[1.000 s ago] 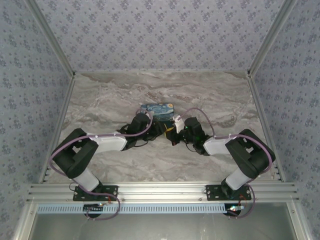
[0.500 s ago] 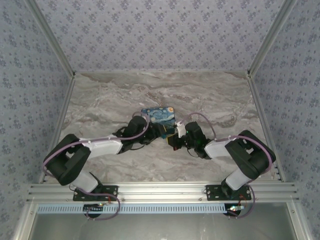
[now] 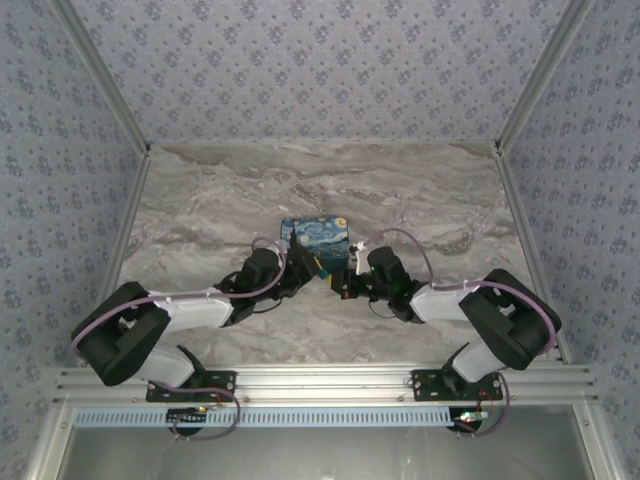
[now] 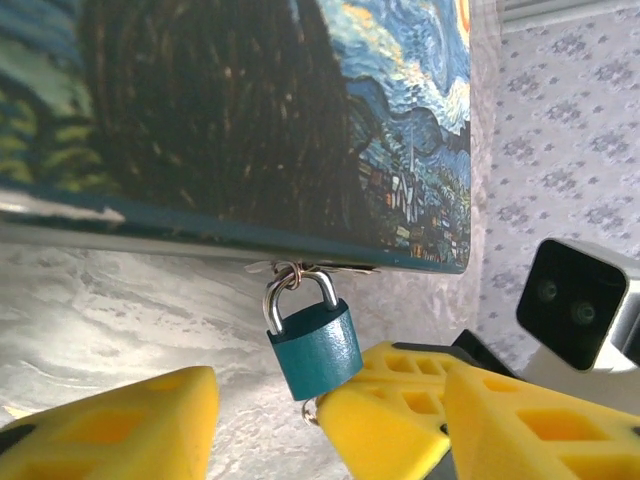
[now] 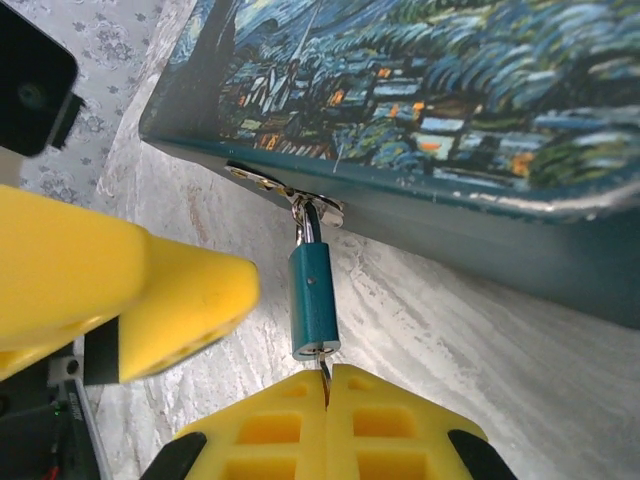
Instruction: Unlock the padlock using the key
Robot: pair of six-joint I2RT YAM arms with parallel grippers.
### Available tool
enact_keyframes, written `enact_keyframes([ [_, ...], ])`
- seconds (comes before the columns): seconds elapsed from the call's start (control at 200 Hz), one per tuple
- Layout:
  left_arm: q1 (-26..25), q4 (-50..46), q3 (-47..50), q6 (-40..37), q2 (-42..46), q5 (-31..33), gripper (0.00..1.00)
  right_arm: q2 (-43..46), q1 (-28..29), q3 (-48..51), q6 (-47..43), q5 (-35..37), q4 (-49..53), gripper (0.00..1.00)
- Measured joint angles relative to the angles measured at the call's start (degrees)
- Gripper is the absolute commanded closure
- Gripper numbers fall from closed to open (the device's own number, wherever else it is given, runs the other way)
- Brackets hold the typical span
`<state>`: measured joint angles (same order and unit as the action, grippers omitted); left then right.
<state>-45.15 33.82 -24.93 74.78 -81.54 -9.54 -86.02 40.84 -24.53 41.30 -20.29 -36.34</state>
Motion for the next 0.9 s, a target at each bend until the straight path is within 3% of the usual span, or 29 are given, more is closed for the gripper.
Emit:
enact_keyframes([
  [0.435, -2.6, 9.7, 1.9, 7.9, -5.3, 4.9, 0.59, 0.2, 1.2, 0.0, 9.0, 2.6, 2.0, 1.0],
  [0.899, -4.4, 16.6, 1.9, 13.3, -13.0, 6.9, 0.67, 0.3, 1.7, 0.0, 12.4, 4.3, 2.4, 1.0],
])
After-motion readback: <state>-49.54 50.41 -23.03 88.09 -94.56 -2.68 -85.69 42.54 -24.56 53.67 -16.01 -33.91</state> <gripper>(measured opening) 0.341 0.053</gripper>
